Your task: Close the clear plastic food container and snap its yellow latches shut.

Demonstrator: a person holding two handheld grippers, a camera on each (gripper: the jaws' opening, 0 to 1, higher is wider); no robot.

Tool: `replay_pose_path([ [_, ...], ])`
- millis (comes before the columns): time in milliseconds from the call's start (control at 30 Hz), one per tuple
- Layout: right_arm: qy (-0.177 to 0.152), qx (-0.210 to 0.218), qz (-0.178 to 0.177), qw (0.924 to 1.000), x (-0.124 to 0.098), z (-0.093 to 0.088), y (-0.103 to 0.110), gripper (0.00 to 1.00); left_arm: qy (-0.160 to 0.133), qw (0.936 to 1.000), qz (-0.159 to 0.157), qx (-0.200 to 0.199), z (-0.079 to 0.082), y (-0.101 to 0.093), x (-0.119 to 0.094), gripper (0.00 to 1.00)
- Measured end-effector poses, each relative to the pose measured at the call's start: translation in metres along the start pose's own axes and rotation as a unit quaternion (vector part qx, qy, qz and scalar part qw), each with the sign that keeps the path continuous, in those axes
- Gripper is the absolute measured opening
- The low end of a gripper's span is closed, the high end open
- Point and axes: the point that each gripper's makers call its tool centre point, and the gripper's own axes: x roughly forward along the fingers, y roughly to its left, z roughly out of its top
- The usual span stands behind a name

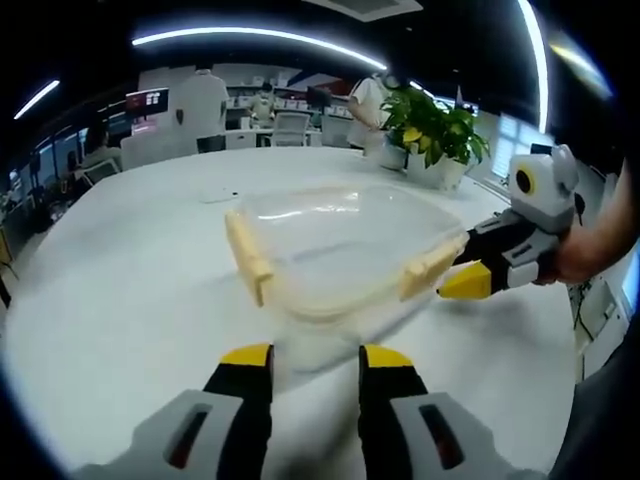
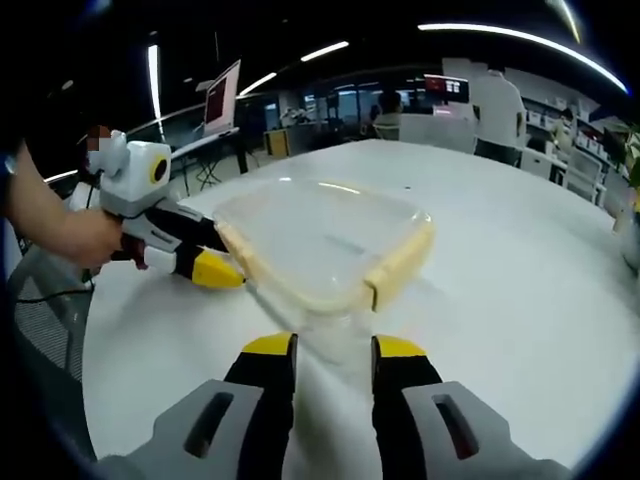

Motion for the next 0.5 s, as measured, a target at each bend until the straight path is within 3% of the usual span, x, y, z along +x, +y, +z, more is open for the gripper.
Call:
replay_pose_path([
  [233,-0.001,-0.001,0.000,1.0000,-0.001,-0.002,0.002,0.28,0.001,1.0000,0.005,0.000,-0.001,0.000,-0.001,0.26],
  [333,-0.002,0.002,-0.005,1.0000,-0.001,-0.002,0.002,0.29,0.000,0.9999,-0.007,-0.016,-0.002,-0.002,-0.002,0.29],
  [400,-0.001,0.002,-0.009,1.0000,-0.002,-0.003,0.000,0.29,0.005,1.0000,-0.004,0.001,-0.003,0.000,-0.003,0.29],
  [500,0.015,-0.008,-0.008,0.9998,-0.001,-0.012,0.000,0.27,0.004,0.9999,-0.007,-0.007,-0.004,0.001,-0.005,0.29],
])
